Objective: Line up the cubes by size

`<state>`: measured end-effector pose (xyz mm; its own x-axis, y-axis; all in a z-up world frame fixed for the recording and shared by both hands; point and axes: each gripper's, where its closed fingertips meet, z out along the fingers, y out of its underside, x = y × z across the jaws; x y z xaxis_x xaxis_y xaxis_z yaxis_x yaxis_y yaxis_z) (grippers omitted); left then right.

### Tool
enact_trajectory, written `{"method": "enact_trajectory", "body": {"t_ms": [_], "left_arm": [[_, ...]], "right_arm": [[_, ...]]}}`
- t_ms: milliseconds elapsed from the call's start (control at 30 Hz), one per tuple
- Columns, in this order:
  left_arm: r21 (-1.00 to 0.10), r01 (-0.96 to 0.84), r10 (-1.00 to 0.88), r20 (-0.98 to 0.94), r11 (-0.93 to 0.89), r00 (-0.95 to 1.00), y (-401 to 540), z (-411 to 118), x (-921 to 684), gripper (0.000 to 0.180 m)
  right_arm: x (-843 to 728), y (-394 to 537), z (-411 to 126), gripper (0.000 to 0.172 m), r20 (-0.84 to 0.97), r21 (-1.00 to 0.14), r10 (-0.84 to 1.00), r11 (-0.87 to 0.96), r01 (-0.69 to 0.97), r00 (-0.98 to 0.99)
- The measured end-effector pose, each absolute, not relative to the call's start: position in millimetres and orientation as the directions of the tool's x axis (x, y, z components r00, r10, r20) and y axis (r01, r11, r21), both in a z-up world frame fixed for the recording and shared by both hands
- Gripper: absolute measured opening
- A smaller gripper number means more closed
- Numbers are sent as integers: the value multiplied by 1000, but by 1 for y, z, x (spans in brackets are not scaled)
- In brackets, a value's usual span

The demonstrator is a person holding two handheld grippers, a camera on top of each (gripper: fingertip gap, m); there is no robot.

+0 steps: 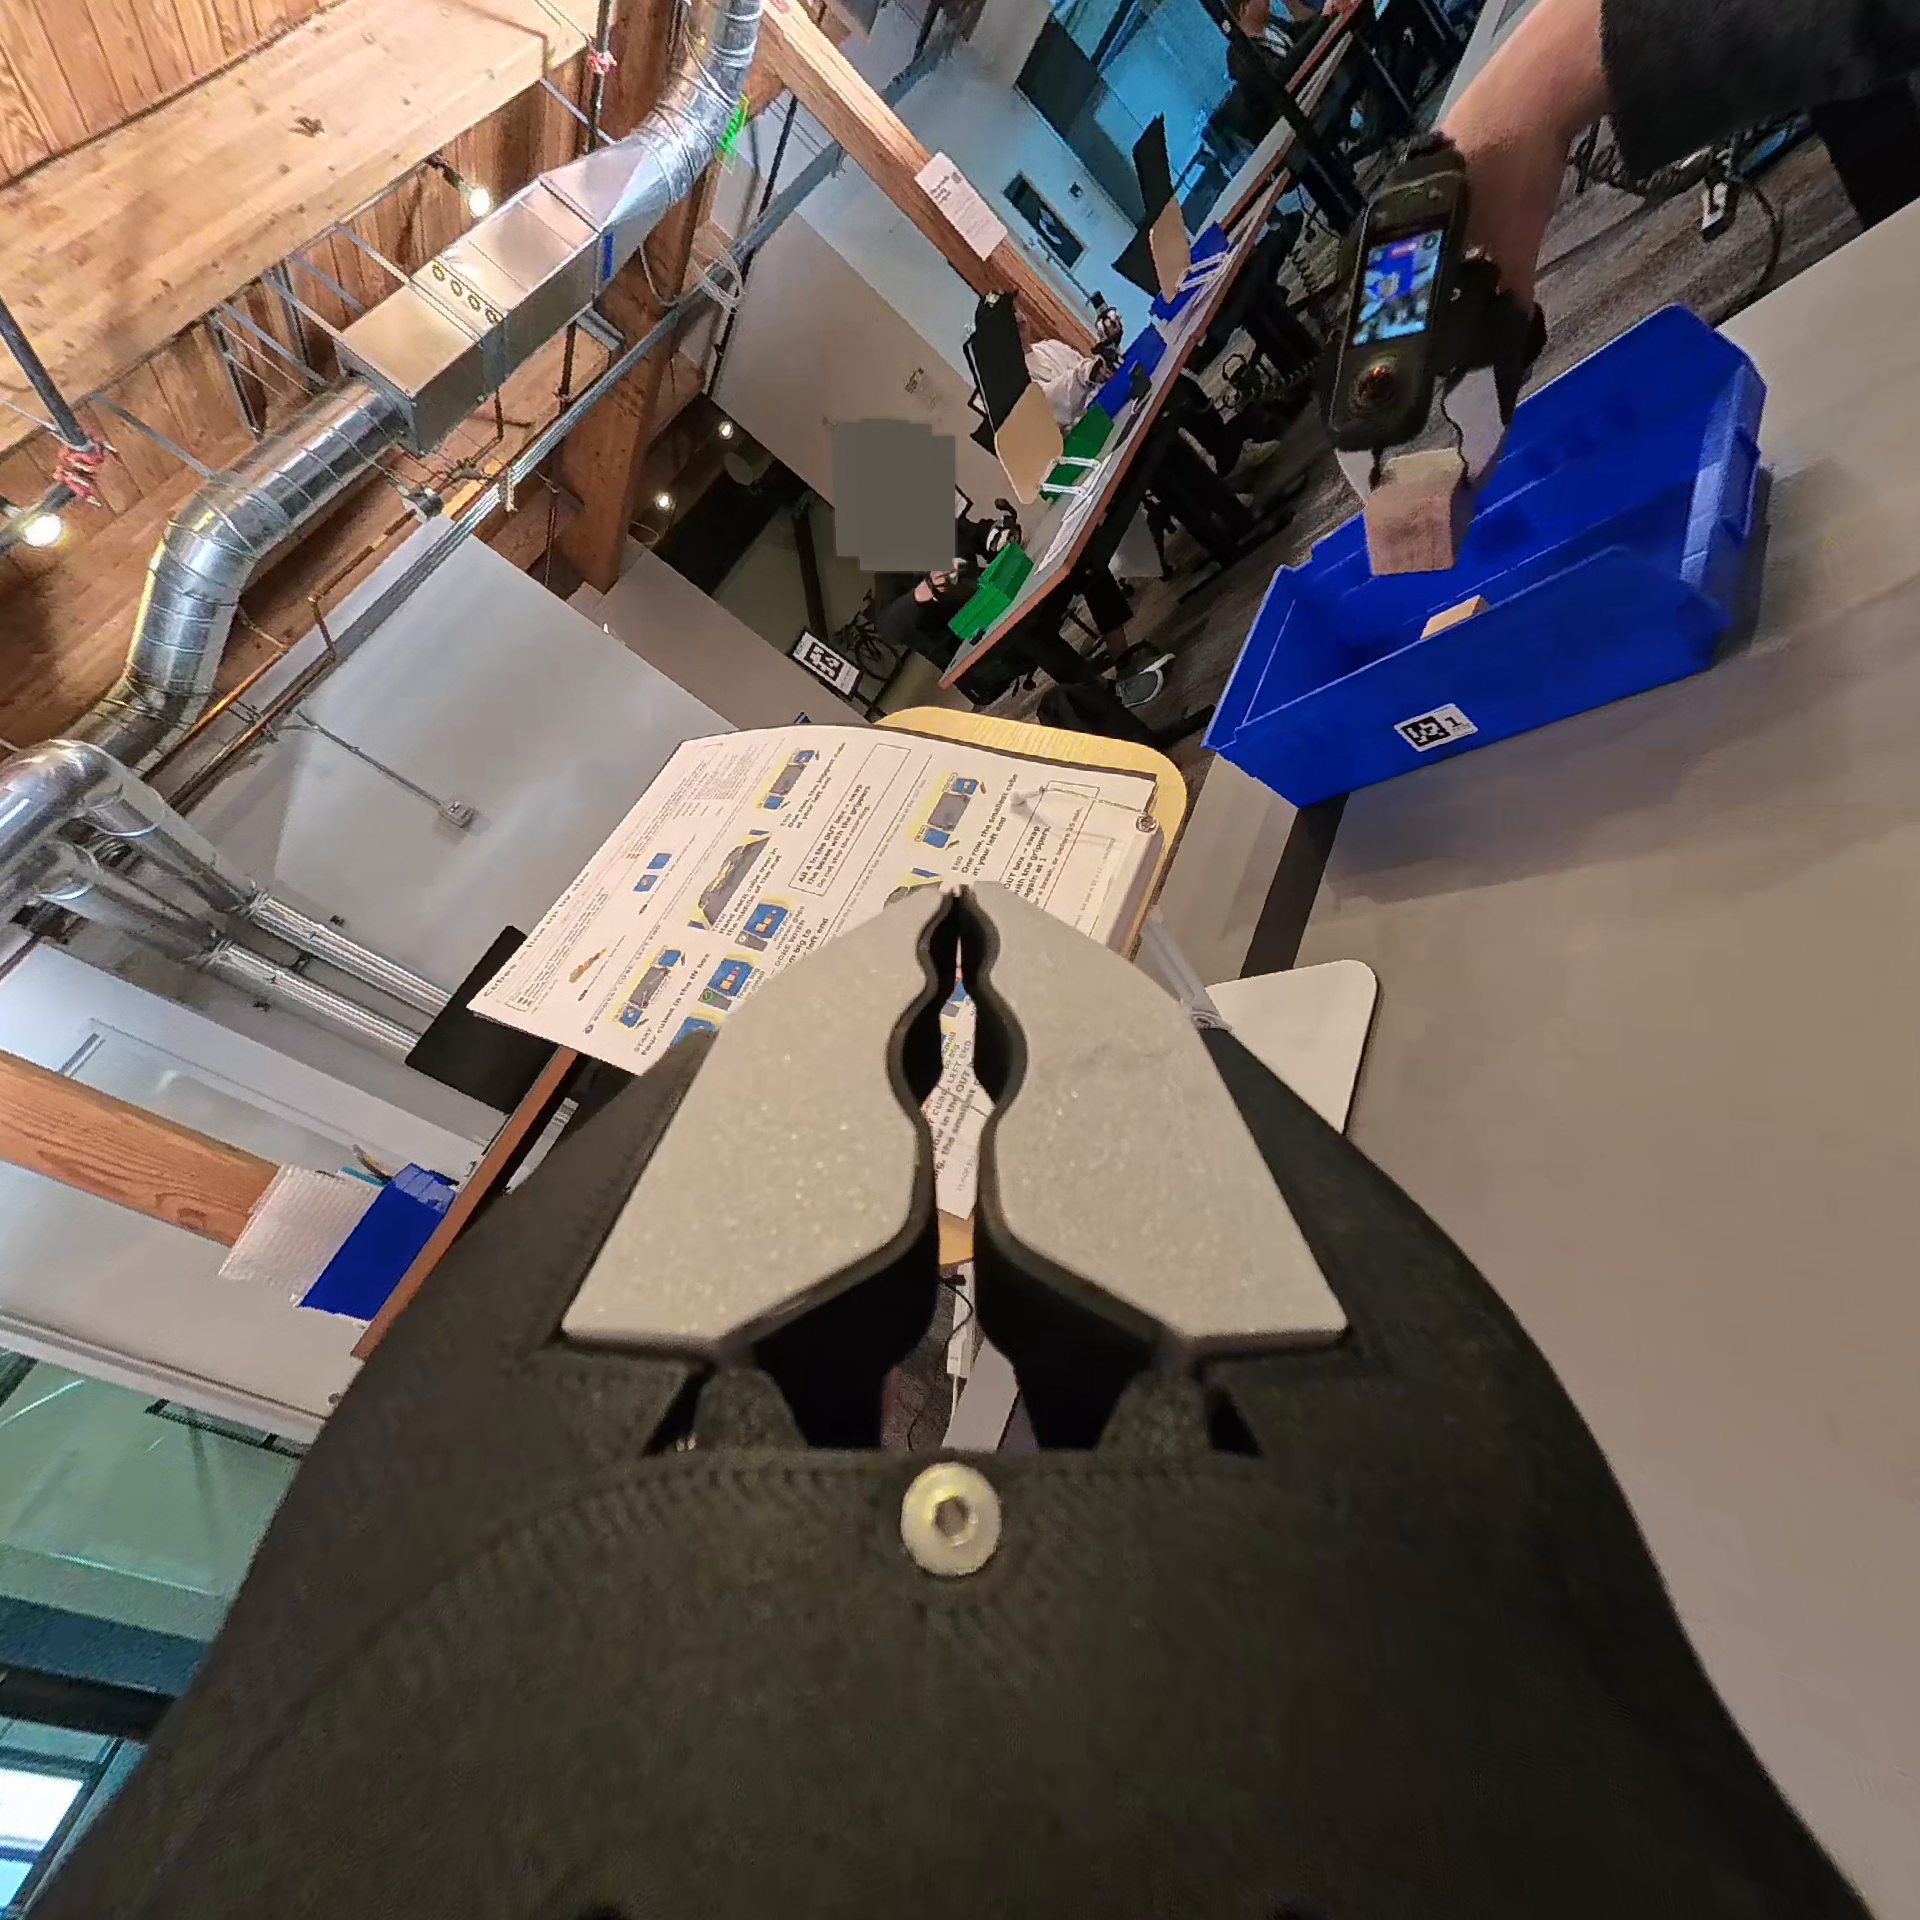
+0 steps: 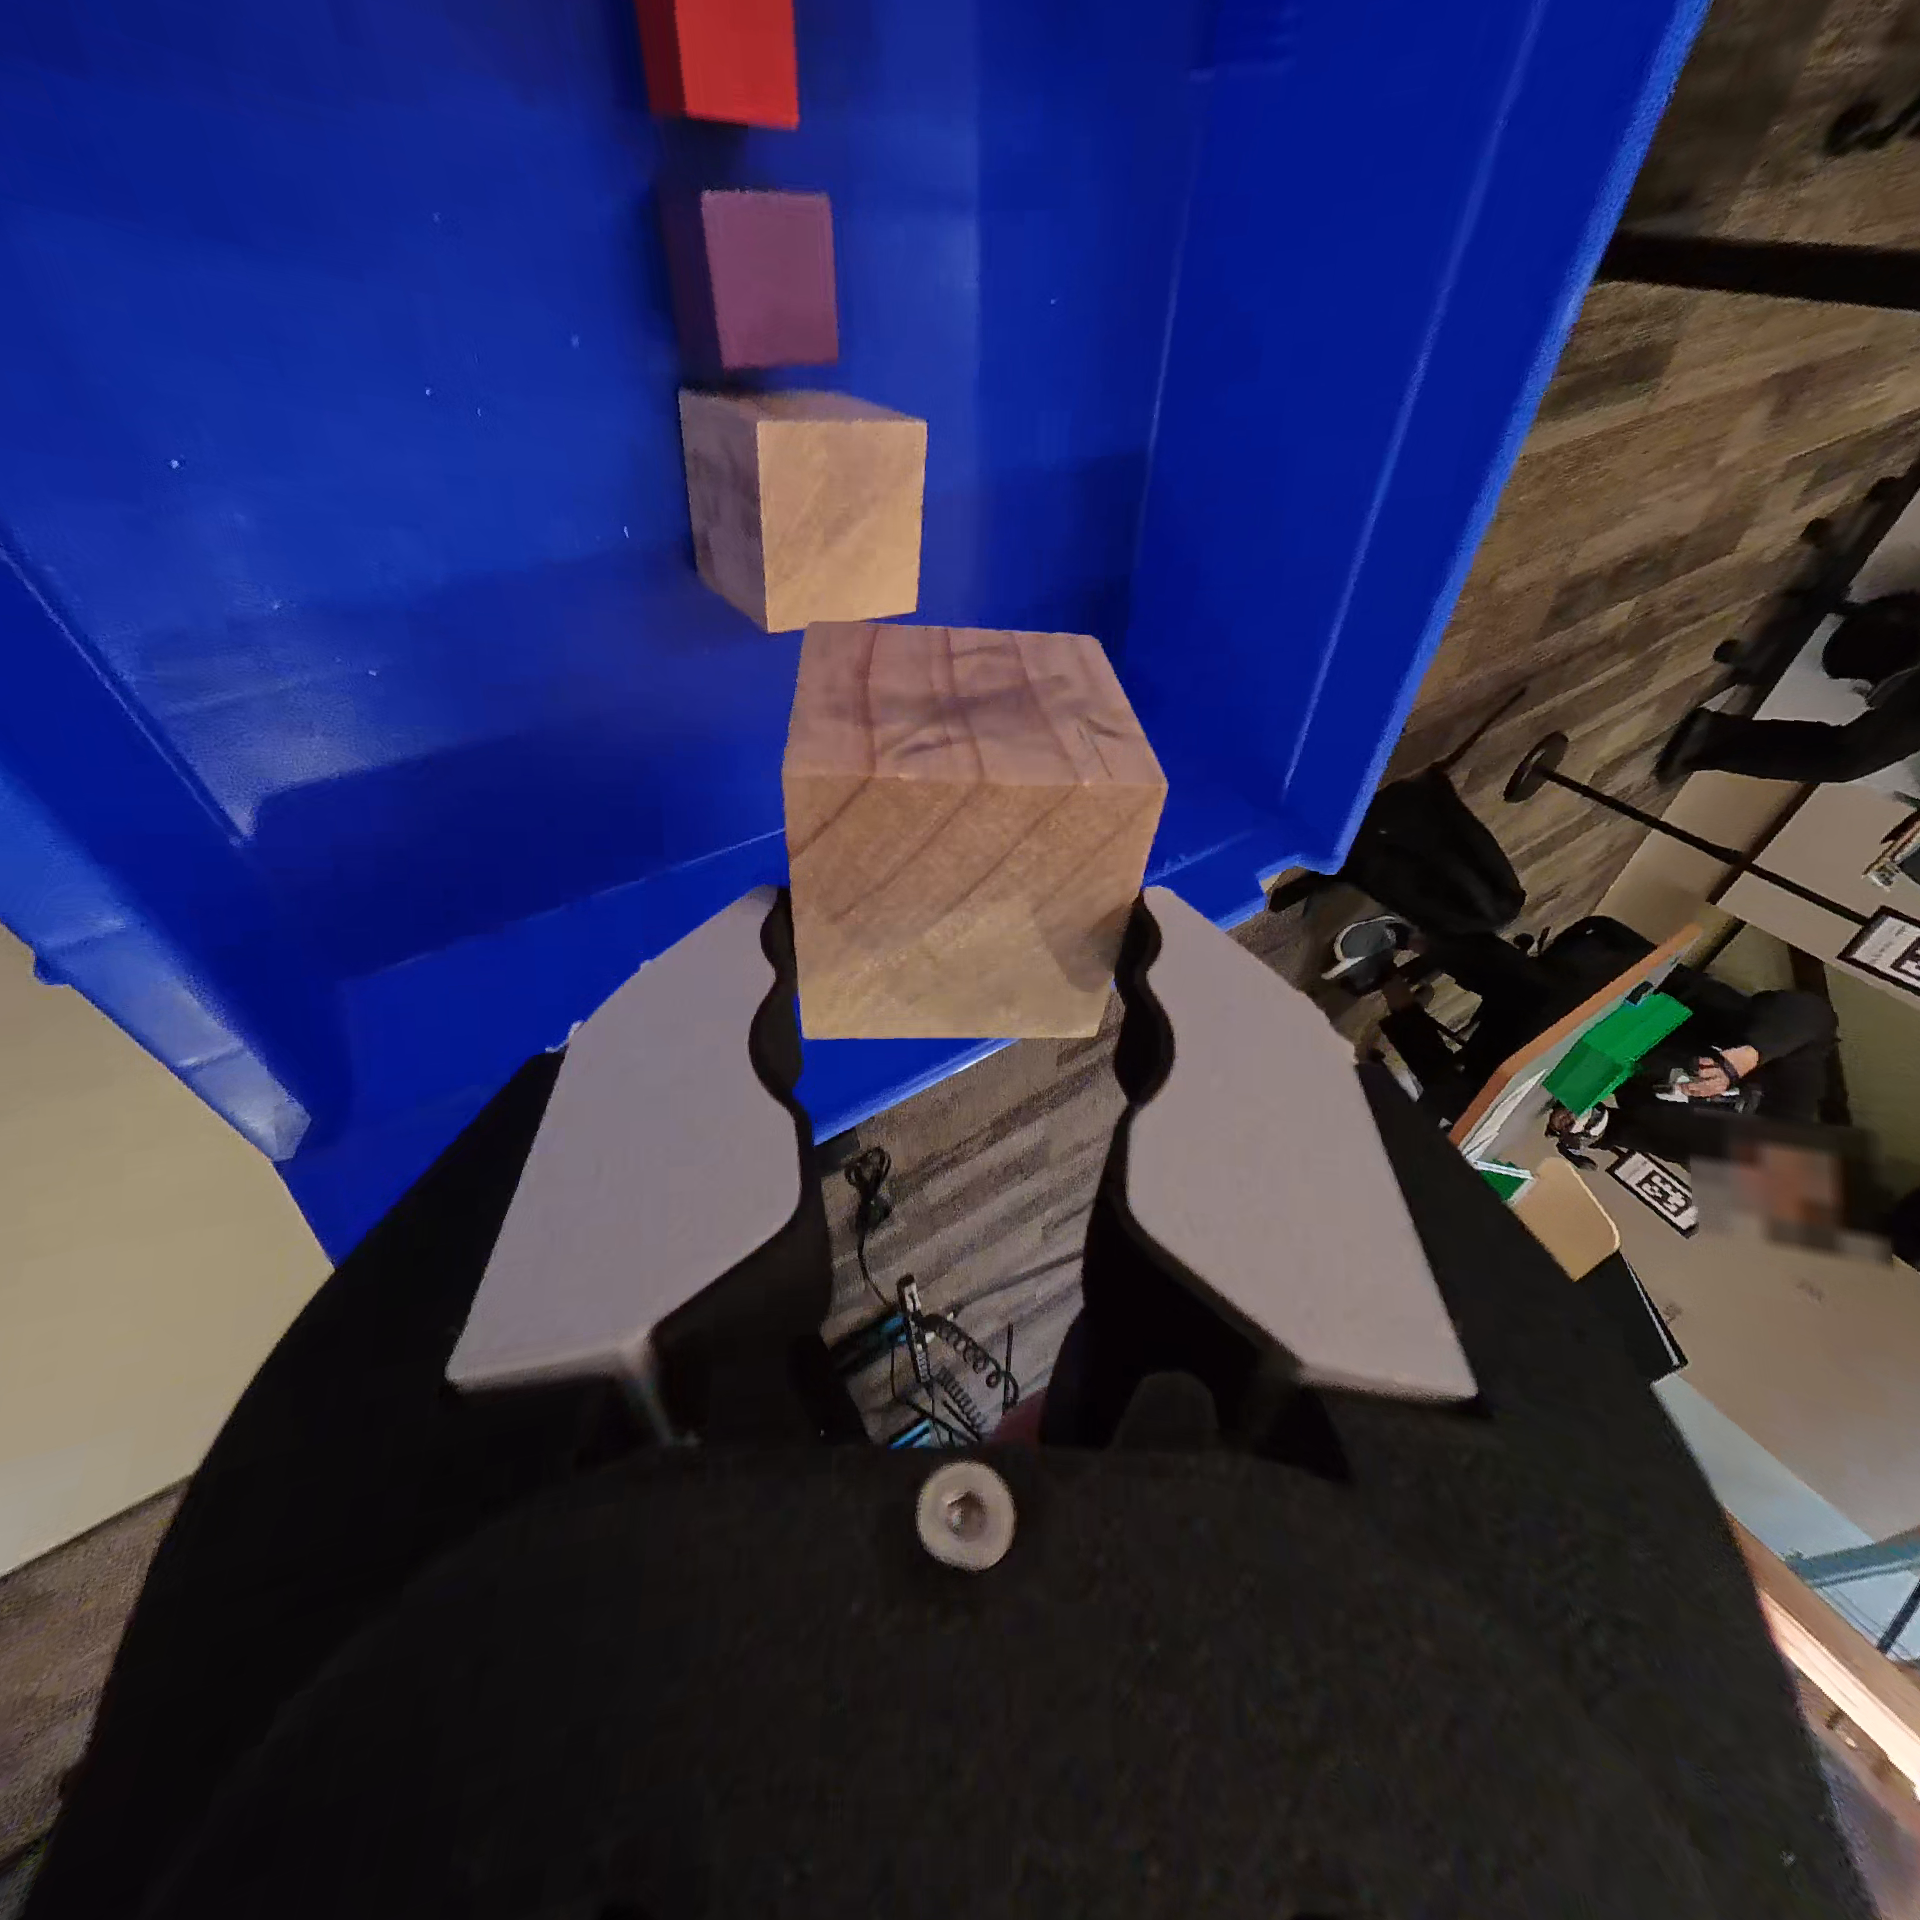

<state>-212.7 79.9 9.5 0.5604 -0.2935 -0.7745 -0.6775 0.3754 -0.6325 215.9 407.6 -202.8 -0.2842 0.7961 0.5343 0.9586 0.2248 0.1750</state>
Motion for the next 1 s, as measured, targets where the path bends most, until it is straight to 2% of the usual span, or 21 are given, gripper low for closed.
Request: {"method": "enact_trajectory", "body": {"t_ms": [667, 800, 1000], "left_arm": [[-630, -692, -316, -776, 354, 545, 85, 2, -211, 0], [-629, -694, -319, -777, 351, 543, 85, 1, -210, 0], [-628, -697, -331, -777, 347, 535, 87, -2, -209, 0]], "right_arm": [[242, 421, -273, 59, 286, 355, 893, 237, 904, -346], [246, 424, -278, 59, 261, 397, 899, 233, 888, -353], [247, 431, -280, 59, 277, 402, 898, 216, 890, -343]]}}
